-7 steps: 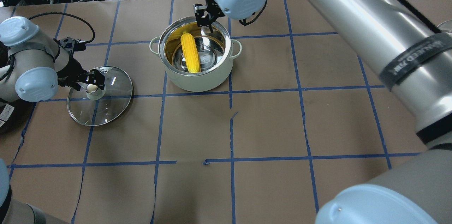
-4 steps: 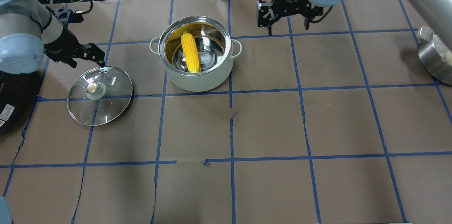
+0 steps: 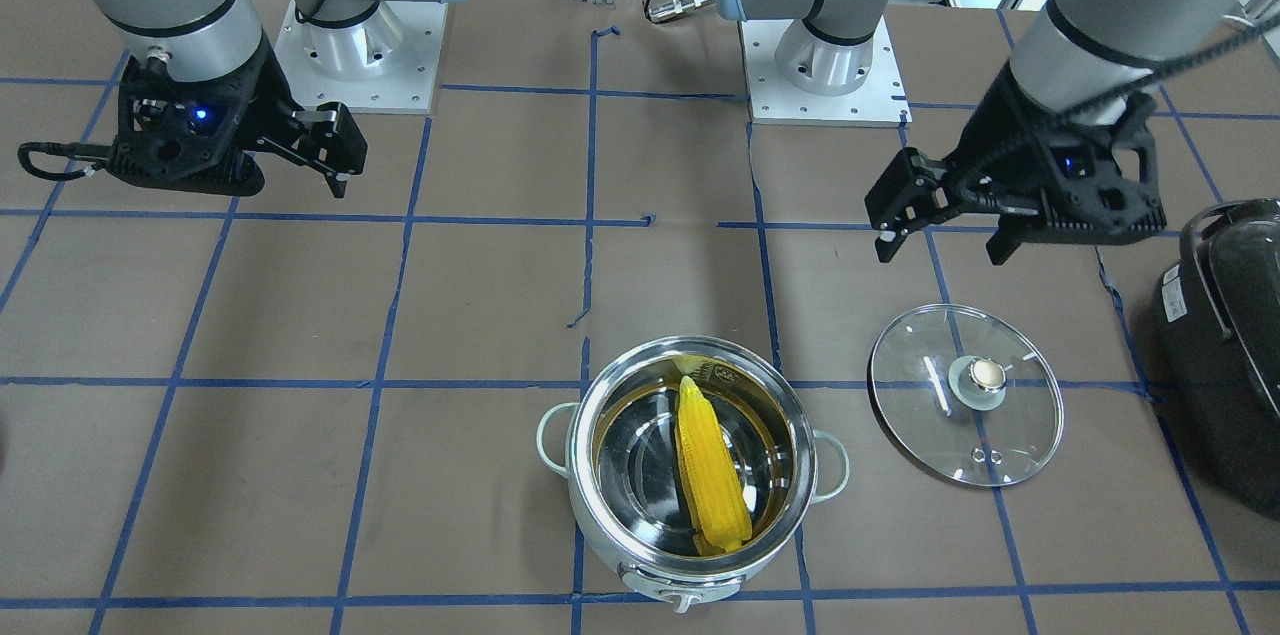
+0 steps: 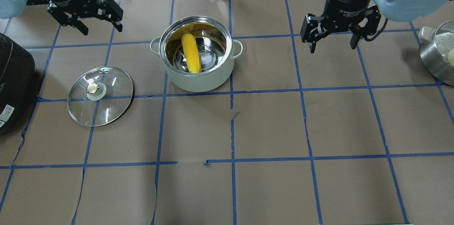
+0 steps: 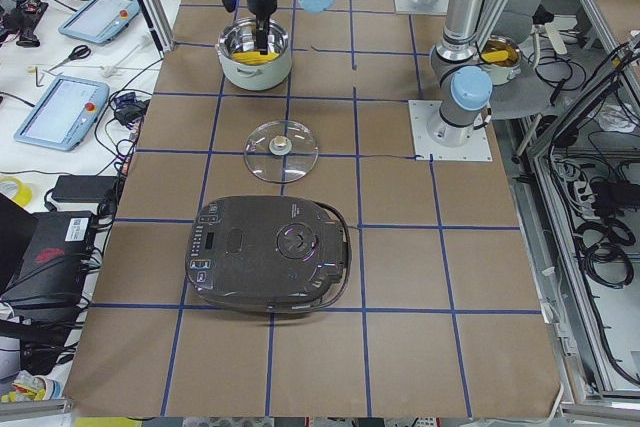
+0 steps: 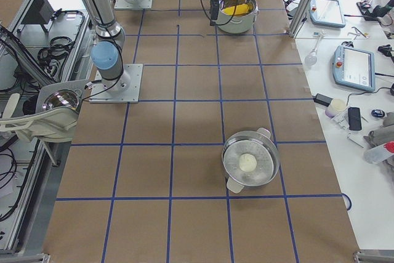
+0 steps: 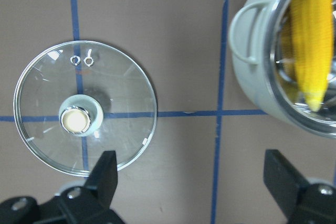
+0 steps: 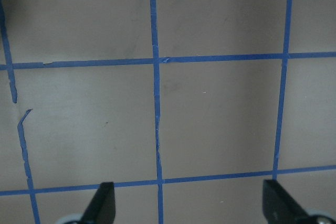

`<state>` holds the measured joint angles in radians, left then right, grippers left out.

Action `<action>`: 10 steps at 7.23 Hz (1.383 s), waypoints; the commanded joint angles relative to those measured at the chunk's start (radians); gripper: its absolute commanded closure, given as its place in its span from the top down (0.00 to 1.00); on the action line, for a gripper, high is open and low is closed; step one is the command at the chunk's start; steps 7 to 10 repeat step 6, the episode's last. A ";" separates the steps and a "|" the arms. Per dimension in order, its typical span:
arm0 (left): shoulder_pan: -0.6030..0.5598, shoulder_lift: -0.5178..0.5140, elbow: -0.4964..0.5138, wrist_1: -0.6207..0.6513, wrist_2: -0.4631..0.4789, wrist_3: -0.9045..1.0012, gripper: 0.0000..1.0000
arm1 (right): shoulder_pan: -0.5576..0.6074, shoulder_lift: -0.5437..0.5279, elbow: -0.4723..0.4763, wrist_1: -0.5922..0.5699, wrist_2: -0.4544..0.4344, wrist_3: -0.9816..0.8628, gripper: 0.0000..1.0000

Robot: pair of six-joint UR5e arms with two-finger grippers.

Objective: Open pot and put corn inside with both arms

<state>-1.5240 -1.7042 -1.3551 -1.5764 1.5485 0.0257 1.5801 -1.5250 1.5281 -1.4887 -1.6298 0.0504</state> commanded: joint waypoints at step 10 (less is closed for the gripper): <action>-0.068 0.120 -0.116 -0.002 0.044 -0.046 1.00 | -0.015 -0.066 0.000 0.055 0.061 -0.001 1.00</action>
